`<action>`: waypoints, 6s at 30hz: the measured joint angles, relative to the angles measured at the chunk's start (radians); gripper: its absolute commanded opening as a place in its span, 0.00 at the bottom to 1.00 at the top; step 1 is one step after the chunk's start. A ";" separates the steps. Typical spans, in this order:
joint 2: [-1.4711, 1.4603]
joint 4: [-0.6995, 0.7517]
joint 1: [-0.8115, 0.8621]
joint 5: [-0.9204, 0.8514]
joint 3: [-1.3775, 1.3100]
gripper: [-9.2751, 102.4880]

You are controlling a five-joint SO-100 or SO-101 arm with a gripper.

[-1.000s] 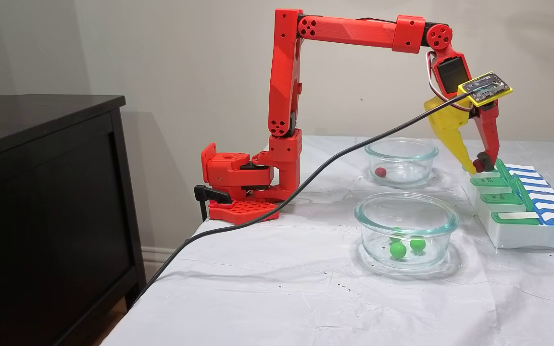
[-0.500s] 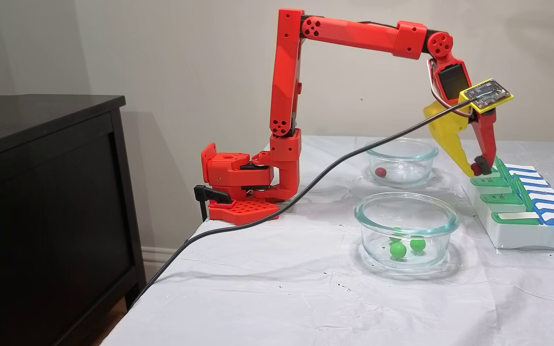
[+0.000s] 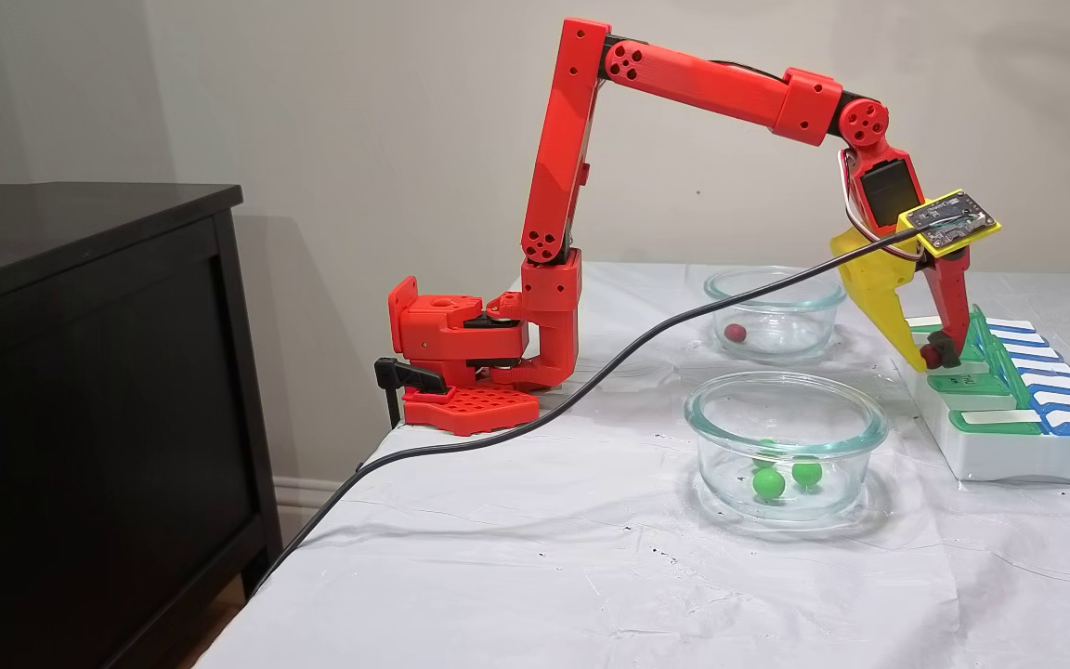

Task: Sort medicines into box.

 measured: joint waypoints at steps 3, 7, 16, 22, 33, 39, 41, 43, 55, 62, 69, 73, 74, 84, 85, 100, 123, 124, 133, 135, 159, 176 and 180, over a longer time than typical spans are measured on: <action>0.000 -0.017 0.000 0.003 0.002 0.08; 0.000 -0.020 0.000 0.008 0.002 0.09; 0.000 -0.020 0.000 -0.006 0.003 0.21; 0.000 -0.020 0.000 -0.017 0.003 0.29; 0.000 0.117 0.000 -0.091 -0.003 0.12; 0.011 0.405 0.000 -0.183 -0.101 0.08; 0.023 0.480 -0.009 -0.198 -0.138 0.08; 0.043 0.535 -0.029 -0.209 -0.166 0.08; 0.321 0.565 -0.382 -0.268 0.006 0.08; 0.325 0.520 -0.480 -0.216 0.110 0.08; 0.290 0.482 -0.488 -0.152 0.121 0.18; 0.235 0.471 -0.506 -0.124 0.121 0.24; 0.229 0.471 -0.511 -0.121 0.121 0.23; 0.219 0.433 -0.572 -0.141 0.207 0.23; 0.219 0.433 -0.572 -0.143 0.207 0.23; 0.074 0.563 -0.606 -0.055 0.129 0.26; -0.086 0.611 -0.652 -0.227 0.012 0.23; -0.087 0.611 -0.646 -0.227 0.008 0.23; -0.089 0.637 -0.644 -0.213 0.005 0.18; -0.089 0.643 -0.649 -0.209 0.005 0.18; -0.011 0.699 -0.546 -0.124 -0.051 0.08; 0.442 0.479 -0.296 0.044 0.032 0.08; 0.451 0.479 -0.256 0.009 0.034 0.08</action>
